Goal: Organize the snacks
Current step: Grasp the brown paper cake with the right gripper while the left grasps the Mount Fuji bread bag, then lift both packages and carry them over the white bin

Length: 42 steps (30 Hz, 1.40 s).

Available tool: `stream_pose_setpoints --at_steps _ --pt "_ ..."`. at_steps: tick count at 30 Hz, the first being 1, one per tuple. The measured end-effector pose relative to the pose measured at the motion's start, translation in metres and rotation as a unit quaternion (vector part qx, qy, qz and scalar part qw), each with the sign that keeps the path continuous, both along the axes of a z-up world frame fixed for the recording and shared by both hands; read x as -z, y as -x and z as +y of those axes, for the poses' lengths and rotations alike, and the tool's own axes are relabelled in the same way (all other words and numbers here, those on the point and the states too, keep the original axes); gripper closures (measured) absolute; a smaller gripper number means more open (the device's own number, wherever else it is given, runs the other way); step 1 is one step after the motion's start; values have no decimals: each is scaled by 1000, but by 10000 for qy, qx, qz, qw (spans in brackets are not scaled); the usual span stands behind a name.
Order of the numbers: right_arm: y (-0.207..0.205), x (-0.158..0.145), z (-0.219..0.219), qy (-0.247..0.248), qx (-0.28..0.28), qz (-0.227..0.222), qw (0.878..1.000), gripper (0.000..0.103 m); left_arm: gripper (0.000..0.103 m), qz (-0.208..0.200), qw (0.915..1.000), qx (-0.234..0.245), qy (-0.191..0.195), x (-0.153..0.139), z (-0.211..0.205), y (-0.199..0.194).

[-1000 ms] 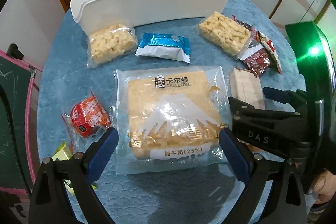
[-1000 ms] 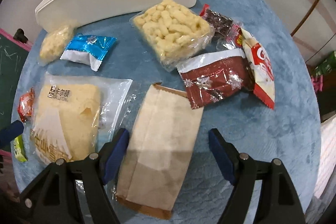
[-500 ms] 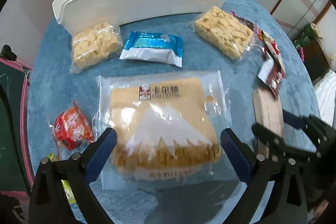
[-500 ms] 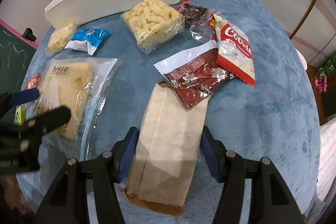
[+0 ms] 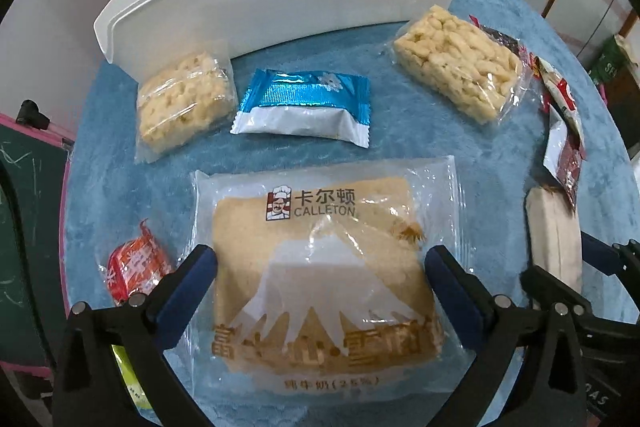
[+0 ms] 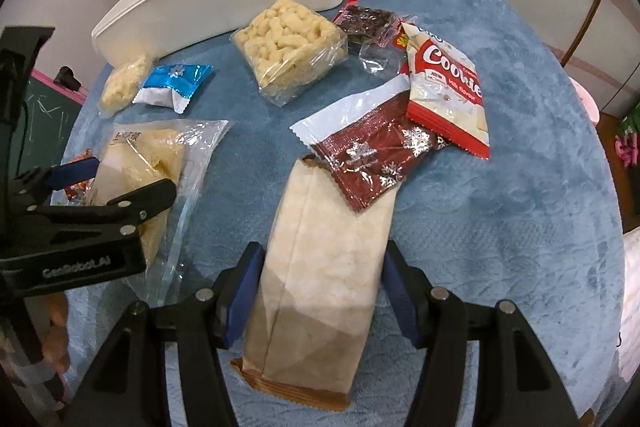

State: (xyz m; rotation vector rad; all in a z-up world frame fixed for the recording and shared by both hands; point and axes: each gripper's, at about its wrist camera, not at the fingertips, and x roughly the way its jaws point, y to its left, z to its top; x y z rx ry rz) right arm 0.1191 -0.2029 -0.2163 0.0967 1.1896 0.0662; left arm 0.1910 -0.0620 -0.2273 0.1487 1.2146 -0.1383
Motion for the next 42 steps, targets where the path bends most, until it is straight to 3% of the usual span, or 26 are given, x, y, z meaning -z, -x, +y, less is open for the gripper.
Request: stream_pose_setpoints --at_steps 4,10,15,20,25,31,38,42 --pt "-2 0 -2 -49 1 -16 10000 43 0 82 10000 3 -13 5 9 -3" --pt "-3 1 -3 -88 29 -45 9999 43 1 555 9984 14 -64 5 6 -17" --pt "-3 -1 -5 -184 65 -55 9998 43 8 481 9988 61 23 -1 2 -11" --pt "-3 -2 -6 -209 72 -65 9997 43 51 225 9989 -45 418 -22 9 0" --pt "-2 -2 -7 -252 81 -74 9996 43 62 153 9976 -103 667 -24 17 4" --pt "-1 -2 -9 -291 91 -96 9995 43 69 -196 9957 -236 871 -39 27 21" --pt "0 -1 -5 -175 49 -142 9997 44 70 -1043 9869 -370 1176 -95 49 44" --pt "2 -7 -3 -380 12 -132 9992 44 70 -1600 9759 -349 1441 -134 57 55"
